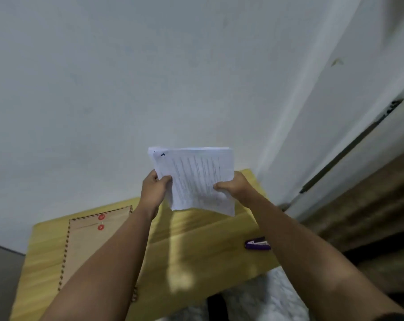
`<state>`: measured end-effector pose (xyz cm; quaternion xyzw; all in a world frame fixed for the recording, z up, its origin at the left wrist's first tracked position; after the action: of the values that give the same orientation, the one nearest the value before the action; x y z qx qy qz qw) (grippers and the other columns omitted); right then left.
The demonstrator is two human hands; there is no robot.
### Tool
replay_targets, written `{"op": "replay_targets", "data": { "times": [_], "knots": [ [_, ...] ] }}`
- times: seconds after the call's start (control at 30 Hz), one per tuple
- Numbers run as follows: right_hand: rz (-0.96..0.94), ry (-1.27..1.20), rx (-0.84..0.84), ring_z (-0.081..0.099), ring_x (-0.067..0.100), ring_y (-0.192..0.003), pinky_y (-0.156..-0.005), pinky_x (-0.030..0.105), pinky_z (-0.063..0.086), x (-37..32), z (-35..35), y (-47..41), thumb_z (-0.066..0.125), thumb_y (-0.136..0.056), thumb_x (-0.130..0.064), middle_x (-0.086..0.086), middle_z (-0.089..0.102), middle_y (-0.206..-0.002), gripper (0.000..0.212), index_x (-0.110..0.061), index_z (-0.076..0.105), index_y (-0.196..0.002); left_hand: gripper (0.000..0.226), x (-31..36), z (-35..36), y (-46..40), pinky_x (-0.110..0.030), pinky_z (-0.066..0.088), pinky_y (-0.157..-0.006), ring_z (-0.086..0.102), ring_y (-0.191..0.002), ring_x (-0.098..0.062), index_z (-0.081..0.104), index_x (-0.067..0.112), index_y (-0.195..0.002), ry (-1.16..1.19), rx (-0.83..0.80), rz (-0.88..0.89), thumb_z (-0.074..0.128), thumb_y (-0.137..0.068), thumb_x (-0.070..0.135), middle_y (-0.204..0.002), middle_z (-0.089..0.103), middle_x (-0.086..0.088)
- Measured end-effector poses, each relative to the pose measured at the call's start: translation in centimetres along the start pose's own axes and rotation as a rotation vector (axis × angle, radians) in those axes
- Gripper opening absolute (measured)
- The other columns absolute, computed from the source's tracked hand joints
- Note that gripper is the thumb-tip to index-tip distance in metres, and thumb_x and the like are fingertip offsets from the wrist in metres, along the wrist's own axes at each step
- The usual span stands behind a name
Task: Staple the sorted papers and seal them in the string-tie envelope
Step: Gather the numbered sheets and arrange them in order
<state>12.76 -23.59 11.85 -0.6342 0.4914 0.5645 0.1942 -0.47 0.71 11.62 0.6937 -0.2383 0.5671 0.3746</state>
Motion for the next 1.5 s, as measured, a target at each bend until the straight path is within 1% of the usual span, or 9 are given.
{"op": "replay_targets", "data": {
  "times": [0.1,0.23,0.37,0.53,0.67,0.77,0.93,1.3,1.5],
  "knots": [
    [-0.018,0.064,0.005,0.068,0.031,-0.101,-0.090,0.053,0.057,2.7,-1.0,-1.7,0.079,-0.080,0.006,0.024,0.072,-0.114,0.030,0.006,0.071,-0.110,0.022,-2.3,1.7,-0.7,-0.011,0.046,-0.058,0.062,-0.067,0.006,0.070,0.031,-0.090,-0.045,0.033,-0.032,0.064,-0.094,0.010,-0.072,0.069,0.026],
    [-0.027,0.069,-0.063,0.062,0.020,-0.086,-0.073,0.036,0.047,4.7,-1.6,-3.6,0.077,-0.082,0.007,0.010,0.068,-0.089,0.013,-0.003,0.069,-0.087,0.017,-4.3,3.7,-1.2,-0.025,0.047,-0.077,0.063,-0.091,-0.010,0.071,0.018,-0.112,-0.035,0.036,-0.101,0.064,-0.097,0.011,-0.105,0.072,0.004],
    [-0.038,0.111,-0.086,0.054,0.004,-0.064,-0.059,0.023,0.042,5.3,-1.8,-5.5,0.075,-0.082,0.011,-0.007,0.059,-0.064,0.037,-0.019,0.059,-0.065,0.015,-4.6,4.9,-1.8,-0.023,0.046,-0.074,0.063,-0.089,-0.007,0.073,0.019,-0.104,-0.078,0.047,-0.125,0.060,-0.100,0.011,-0.104,0.073,0.007],
    [-0.082,0.134,-0.174,0.063,0.016,-0.097,-0.086,0.037,0.055,4.7,-1.3,-6.8,0.075,-0.086,0.007,0.011,0.072,-0.102,0.019,0.008,0.075,-0.105,0.016,-4.1,4.8,-2.5,-0.025,0.046,-0.072,0.062,-0.086,-0.012,0.072,0.017,-0.101,-0.169,0.094,-0.119,0.057,-0.103,0.014,-0.097,0.073,0.006],
    [0.018,-0.113,-0.211,0.072,0.011,-0.077,-0.061,0.024,0.055,4.1,-1.7,-7.6,0.082,-0.080,0.002,0.000,0.078,-0.087,0.024,-0.003,0.076,-0.103,0.020,-2.6,4.6,-2.9,-0.035,0.050,-0.083,0.063,-0.094,-0.019,0.071,0.008,-0.110,-0.204,0.117,-0.099,0.057,-0.103,0.019,-0.105,0.073,0.001],
    [0.069,-0.259,-0.295,0.076,0.027,-0.100,-0.074,0.039,0.062,3.2,-1.6,-7.9,0.084,-0.081,-0.009,0.009,0.078,-0.111,0.037,-0.007,0.073,-0.117,0.022,-1.5,4.7,-3.0,-0.043,0.056,-0.089,0.067,-0.100,-0.024,0.070,0.006,-0.110,-0.245,0.107,-0.090,0.056,-0.102,0.021,-0.110,0.075,-0.007],
    [0.116,-0.481,-0.382,0.070,0.040,-0.114,-0.097,0.055,0.056,2.0,-2.0,-8.7,0.077,-0.086,-0.007,0.018,0.073,-0.124,0.041,-0.003,0.069,-0.127,0.021,0.4,5.6,-2.7,-0.022,0.047,-0.071,0.064,-0.095,-0.005,0.065,0.018,-0.108,-0.362,0.045,0.018,0.050,-0.101,0.006,-0.103,0.070,0.007],
    [-0.149,0.149,-0.353,0.059,0.010,-0.059,-0.054,0.019,0.043,-4.3,-5.6,-10.8,0.084,-0.080,-0.030,-0.003,0.073,-0.074,0.026,-0.029,0.076,-0.105,0.016,2.8,7.3,-3.5,-0.035,0.038,-0.071,0.046,-0.075,-0.022,0.045,0.014,-0.081,-0.759,-0.184,0.037,0.044,-0.087,-0.001,-0.081,0.054,-0.005],
    [-0.300,0.109,-0.329,0.075,0.015,-0.077,-0.074,0.027,0.057,-5.2,-3.4,-9.6,0.076,-0.090,-0.026,-0.003,0.079,-0.082,0.004,-0.023,0.077,-0.092,0.009,3.6,10.0,-3.0,-0.037,0.045,-0.076,0.054,-0.083,-0.024,0.051,0.017,-0.085,-0.795,-0.308,0.088,0.046,-0.083,0.009,-0.087,0.060,-0.001]
  ]
}}
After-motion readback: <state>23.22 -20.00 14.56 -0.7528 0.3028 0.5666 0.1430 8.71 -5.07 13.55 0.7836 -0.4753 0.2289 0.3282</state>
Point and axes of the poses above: each hand's wrist, its own y-axis away from the middle knuckle, its own z-axis out of the palm, x = y × z, the point moved 7 cm from there along -y, towards the middle knuckle
